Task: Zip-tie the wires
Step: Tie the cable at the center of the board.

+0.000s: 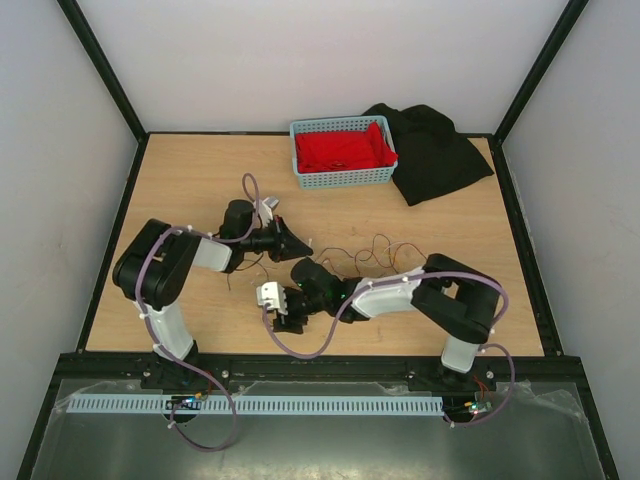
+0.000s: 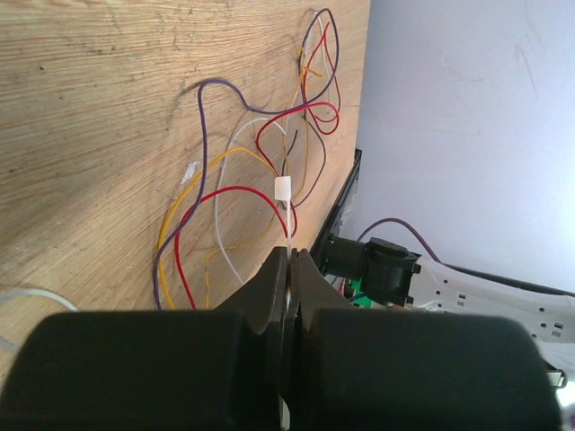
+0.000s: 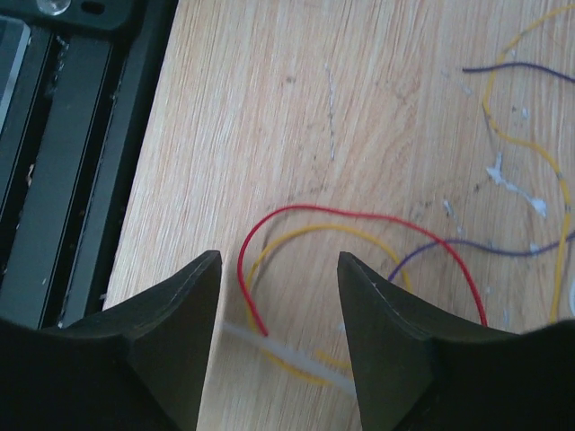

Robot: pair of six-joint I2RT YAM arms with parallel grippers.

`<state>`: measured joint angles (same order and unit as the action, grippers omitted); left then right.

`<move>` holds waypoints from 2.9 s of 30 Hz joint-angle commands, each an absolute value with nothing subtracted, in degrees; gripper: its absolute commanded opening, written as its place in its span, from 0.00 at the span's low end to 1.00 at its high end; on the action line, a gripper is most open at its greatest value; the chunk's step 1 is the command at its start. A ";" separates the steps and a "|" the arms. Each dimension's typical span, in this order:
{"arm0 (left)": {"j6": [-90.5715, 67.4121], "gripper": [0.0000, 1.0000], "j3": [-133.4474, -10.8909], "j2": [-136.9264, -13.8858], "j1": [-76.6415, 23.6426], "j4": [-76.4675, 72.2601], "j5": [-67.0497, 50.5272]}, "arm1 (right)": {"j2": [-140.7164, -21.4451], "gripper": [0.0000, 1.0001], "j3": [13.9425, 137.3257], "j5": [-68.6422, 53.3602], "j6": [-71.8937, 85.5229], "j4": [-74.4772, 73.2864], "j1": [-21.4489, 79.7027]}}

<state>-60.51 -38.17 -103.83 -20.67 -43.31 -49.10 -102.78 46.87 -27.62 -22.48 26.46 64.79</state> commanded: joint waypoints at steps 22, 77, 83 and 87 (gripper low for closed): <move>-60.46 0.00 -39.73 -106.69 -22.49 -45.49 -45.58 | -76.84 0.71 24.70 -20.59 -1.19 32.26 59.13; -61.40 0.00 -38.79 -108.31 -22.85 -45.33 -45.26 | -108.74 0.67 17.89 8.19 -56.11 81.59 72.47; -61.58 0.00 -38.97 -108.36 -22.98 -45.27 -45.27 | -111.84 0.65 18.70 9.06 -56.43 84.56 72.57; -61.76 0.00 -39.05 -108.35 -23.20 -45.31 -45.26 | -113.59 0.63 18.72 9.79 -56.56 87.61 72.51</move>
